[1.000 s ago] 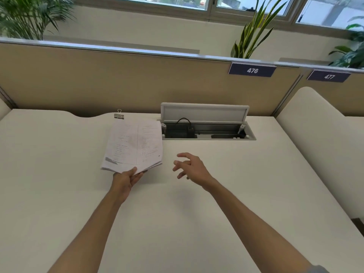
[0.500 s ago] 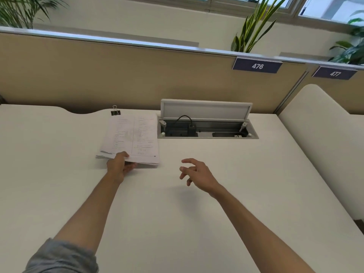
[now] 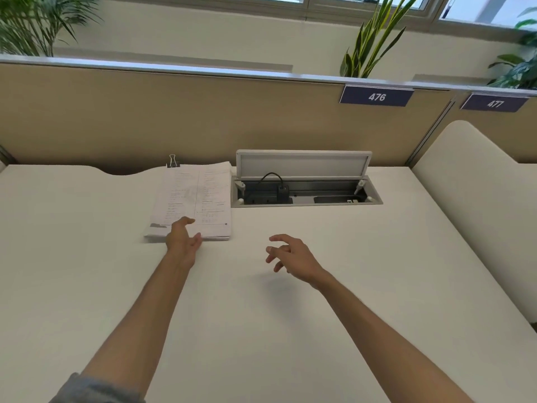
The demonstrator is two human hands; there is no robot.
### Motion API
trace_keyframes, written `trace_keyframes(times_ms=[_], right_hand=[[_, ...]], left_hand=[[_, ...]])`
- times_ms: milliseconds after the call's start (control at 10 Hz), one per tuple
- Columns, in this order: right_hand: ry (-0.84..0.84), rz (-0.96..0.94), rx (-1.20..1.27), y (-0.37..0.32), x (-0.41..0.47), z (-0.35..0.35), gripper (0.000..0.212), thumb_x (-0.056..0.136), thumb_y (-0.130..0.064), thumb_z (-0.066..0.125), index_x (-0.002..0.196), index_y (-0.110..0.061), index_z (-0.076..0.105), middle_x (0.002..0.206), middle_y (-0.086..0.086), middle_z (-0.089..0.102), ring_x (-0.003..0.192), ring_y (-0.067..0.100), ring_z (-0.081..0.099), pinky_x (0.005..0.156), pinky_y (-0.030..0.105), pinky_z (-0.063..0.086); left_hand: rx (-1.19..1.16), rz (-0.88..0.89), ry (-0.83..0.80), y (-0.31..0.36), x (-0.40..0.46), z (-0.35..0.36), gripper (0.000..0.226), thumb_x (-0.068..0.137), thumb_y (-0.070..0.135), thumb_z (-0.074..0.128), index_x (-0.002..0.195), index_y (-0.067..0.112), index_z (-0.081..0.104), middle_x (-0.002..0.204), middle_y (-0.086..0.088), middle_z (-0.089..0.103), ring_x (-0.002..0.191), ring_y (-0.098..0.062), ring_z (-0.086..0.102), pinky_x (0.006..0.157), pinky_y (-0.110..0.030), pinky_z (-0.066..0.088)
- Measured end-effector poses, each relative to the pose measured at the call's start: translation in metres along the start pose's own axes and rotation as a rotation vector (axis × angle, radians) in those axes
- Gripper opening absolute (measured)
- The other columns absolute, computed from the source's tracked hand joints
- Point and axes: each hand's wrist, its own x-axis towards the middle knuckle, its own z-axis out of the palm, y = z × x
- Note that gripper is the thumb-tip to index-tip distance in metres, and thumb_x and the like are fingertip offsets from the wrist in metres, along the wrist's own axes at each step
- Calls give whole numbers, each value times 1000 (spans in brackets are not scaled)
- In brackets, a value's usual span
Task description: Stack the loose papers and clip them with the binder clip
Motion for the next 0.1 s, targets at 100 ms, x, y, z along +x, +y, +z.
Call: trace_keyframes(times_ms=[100], right_hand=[[18, -29, -6, -1, -4, -3, 36, 94, -34, 58, 128, -21, 55, 94, 3, 75, 72, 14, 69, 67, 24, 45]], left_hand=[[106, 63, 18, -4, -19, 8, 35, 82, 17, 58, 117, 23, 54, 117, 0, 60, 106, -25, 51, 90, -32, 42]])
